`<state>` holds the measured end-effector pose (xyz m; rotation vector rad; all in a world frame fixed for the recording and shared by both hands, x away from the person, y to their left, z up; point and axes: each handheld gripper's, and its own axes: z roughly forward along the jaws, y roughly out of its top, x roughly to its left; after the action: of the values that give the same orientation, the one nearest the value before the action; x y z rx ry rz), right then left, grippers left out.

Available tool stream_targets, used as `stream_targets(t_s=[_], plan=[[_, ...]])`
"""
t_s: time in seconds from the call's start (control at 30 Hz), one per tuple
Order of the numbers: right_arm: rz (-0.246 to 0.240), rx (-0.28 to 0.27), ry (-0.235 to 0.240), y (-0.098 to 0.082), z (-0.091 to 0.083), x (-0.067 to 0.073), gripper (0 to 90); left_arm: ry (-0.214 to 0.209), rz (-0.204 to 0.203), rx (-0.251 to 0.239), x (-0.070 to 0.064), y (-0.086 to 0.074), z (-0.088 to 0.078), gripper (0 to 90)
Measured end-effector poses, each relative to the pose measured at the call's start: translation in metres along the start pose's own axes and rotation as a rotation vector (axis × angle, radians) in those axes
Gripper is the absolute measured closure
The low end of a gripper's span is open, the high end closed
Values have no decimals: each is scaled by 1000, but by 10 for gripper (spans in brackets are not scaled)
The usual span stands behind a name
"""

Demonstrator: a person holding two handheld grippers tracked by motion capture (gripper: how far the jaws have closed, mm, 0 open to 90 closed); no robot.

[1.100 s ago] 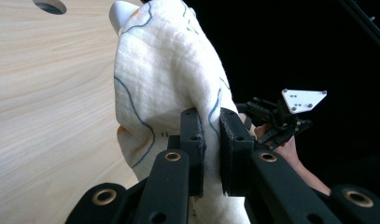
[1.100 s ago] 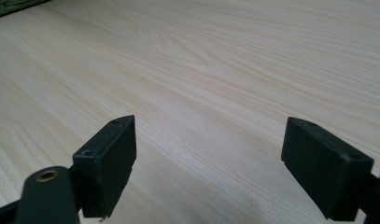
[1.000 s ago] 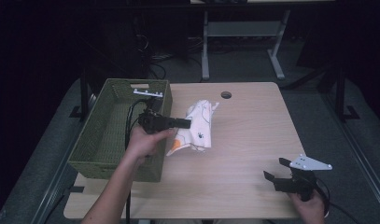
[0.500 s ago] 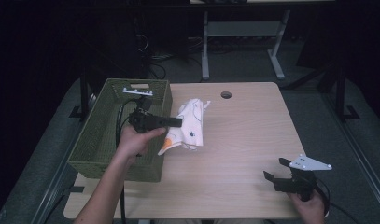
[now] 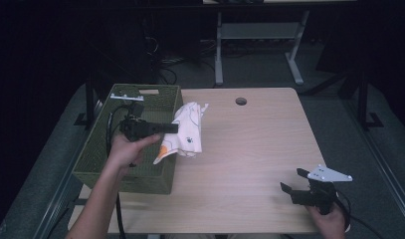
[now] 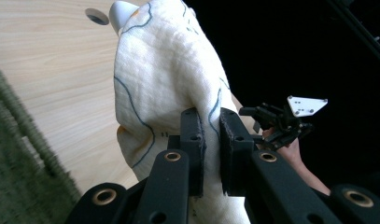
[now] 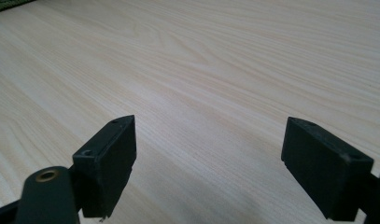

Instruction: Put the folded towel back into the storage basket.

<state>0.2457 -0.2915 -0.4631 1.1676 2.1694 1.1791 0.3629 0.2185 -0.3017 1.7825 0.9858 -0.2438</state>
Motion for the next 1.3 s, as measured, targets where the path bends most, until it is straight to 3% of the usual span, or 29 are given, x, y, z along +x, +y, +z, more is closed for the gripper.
stream_targets(t_s=[0.77, 0.93, 1.3], plan=[[-1, 8, -5, 0, 1, 0, 176, 40, -41, -50, 18, -8, -44, 823], [-1, 16, -7, 0, 2, 1, 176, 33, -46, -64, 22, -11, -52, 822], [-7, 18, -11, 0, 2, 1, 176, 66, -57, -70, 29, -17, -70, 822]])
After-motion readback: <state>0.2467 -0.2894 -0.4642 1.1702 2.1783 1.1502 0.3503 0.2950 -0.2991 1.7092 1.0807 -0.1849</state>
